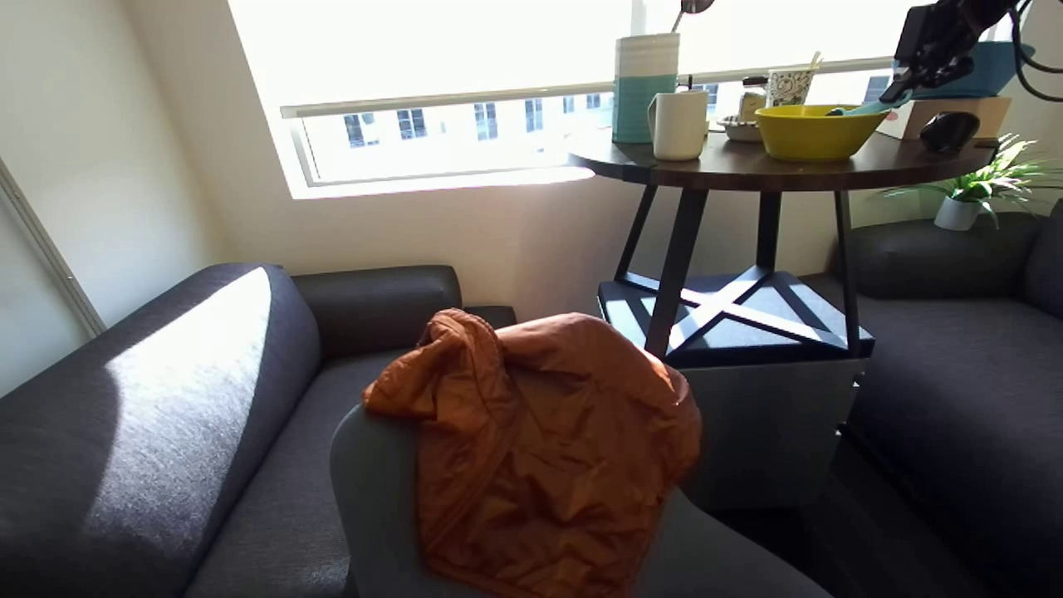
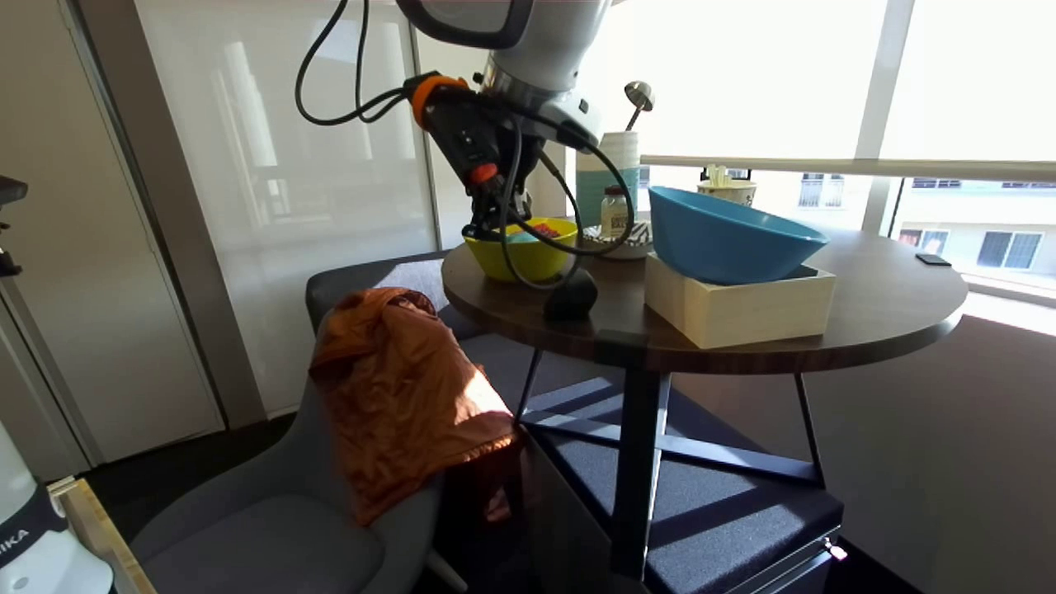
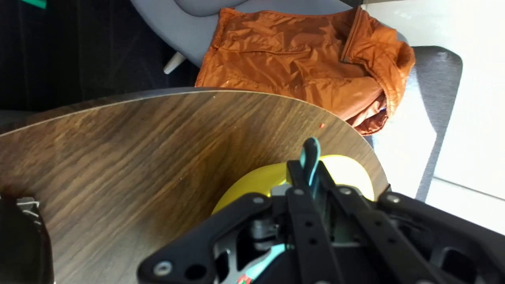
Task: Use the blue ladle to put some of the contents of the yellow bowl into the white mug
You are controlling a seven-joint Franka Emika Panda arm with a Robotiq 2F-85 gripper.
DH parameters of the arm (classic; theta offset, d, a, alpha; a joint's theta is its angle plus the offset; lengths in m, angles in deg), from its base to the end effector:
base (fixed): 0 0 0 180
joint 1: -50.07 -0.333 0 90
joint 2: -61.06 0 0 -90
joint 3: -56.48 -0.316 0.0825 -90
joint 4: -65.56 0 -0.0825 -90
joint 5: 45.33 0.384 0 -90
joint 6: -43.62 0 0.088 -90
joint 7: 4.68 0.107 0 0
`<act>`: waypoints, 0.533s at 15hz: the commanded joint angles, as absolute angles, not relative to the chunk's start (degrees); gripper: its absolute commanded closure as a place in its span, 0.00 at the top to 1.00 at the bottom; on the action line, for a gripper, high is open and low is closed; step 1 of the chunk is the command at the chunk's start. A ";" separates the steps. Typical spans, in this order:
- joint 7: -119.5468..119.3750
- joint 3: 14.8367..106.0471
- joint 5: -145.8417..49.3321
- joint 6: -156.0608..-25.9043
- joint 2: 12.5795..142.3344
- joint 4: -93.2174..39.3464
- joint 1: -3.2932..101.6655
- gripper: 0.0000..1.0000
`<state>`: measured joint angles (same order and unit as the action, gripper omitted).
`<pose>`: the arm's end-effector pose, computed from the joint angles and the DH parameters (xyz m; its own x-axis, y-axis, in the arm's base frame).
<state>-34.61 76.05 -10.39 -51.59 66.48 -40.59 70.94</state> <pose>0.4657 -0.3161 0.4656 0.9455 -0.3256 0.0020 -0.2631 -0.7676 -0.5845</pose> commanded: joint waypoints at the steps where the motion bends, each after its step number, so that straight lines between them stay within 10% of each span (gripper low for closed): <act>1: -33.64 75.69 -5.79 -48.53 68.74 -38.34 72.21 0.02; 8: -33.46 75.97 1.87 -45.86 70.58 -38.34 74.13 0.02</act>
